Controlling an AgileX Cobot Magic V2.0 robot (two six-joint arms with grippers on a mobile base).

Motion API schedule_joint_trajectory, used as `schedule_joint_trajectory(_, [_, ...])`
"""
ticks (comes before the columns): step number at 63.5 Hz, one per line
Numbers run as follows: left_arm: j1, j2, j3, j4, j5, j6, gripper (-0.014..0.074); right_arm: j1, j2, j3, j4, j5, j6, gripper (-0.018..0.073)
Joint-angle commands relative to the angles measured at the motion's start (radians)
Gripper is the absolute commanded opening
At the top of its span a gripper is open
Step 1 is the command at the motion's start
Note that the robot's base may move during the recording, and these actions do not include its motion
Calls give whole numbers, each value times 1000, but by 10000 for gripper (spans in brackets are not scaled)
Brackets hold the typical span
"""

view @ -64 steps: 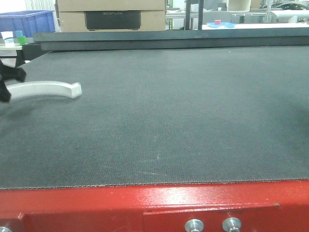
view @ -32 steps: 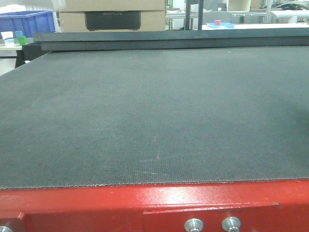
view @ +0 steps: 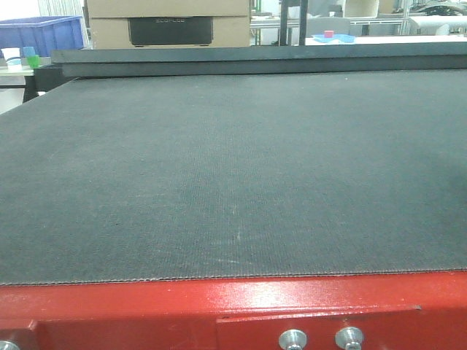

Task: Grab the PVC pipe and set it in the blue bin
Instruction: 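Lift the pipe off the table with both grippers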

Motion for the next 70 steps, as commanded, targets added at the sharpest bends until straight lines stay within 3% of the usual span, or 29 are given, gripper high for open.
schedule_joint_trajectory(1, [5,-89,42,-10,-18,-8,-111,0,-44,7,-3,-7,-3,-169])
schedule_joint_trajectory(27, [82,-348,158,-10,-17,-8,-111,0,-193,126,-3,-30,-3,-169])
schedule_joint_trajectory(43, [86,-360,158,-10,40,-8,-111,0,-196,126,-3,-26,-3,-169])
schedule_joint_trajectory(70, [86,-360,158,-10,32,-8,-111,0,-196,126,-3,-26,-3,-169])
